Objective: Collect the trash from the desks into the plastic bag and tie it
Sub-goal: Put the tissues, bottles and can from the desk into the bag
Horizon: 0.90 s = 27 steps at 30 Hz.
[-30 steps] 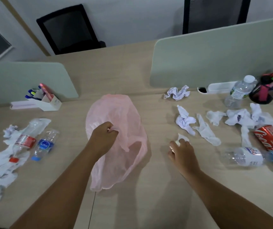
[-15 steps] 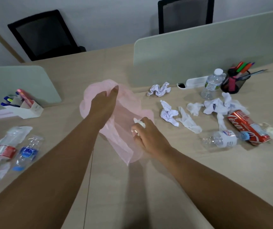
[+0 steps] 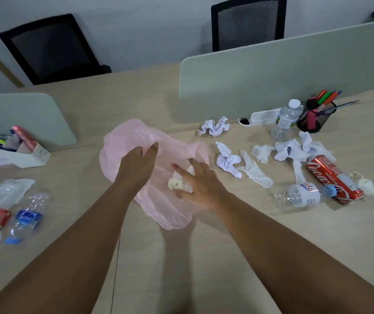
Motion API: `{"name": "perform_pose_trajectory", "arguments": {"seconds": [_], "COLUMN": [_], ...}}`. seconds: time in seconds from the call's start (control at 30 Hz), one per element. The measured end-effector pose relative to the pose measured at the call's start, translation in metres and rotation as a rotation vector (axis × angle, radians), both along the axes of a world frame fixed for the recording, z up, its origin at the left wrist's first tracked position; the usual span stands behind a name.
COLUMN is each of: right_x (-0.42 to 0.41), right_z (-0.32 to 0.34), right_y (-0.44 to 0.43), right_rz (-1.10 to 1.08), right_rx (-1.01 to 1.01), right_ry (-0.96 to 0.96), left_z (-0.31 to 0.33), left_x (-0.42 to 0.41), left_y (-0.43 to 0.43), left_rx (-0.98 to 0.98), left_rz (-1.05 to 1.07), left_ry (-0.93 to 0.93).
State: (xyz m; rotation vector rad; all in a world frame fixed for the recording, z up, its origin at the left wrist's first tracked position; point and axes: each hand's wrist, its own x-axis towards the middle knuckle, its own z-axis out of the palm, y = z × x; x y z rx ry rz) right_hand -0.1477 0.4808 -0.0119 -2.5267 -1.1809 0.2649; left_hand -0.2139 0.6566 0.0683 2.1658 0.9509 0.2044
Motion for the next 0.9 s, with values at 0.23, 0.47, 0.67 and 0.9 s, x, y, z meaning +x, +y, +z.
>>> {"name": "perform_pose_trajectory", "arguments": {"seconds": [0.23,0.47,0.67,0.9], "right_x": [0.055,0.099,0.100,0.083], "right_z": [-0.026,-0.062,-0.081,-0.092], "right_y": [-0.054,-0.076,-0.058,-0.067], "right_rz": [-0.253,-0.479,-0.495,-0.502], "right_rx": [-0.023,-0.188,-0.156,0.052], "right_ry": [-0.049,-0.006,-0.077,-0.218], "left_z": [-0.021,-0.047,-0.067,-0.067], "left_x": [0.022,0.041,0.049,0.055], "left_y": [-0.011,-0.014,-0.009,-0.008], "left_rx": [0.003,0.009,-0.033,-0.071], "left_rz": [-0.019,-0.045,-0.067,-0.093], "left_ry": [0.050,0.109,0.174,0.133]}}
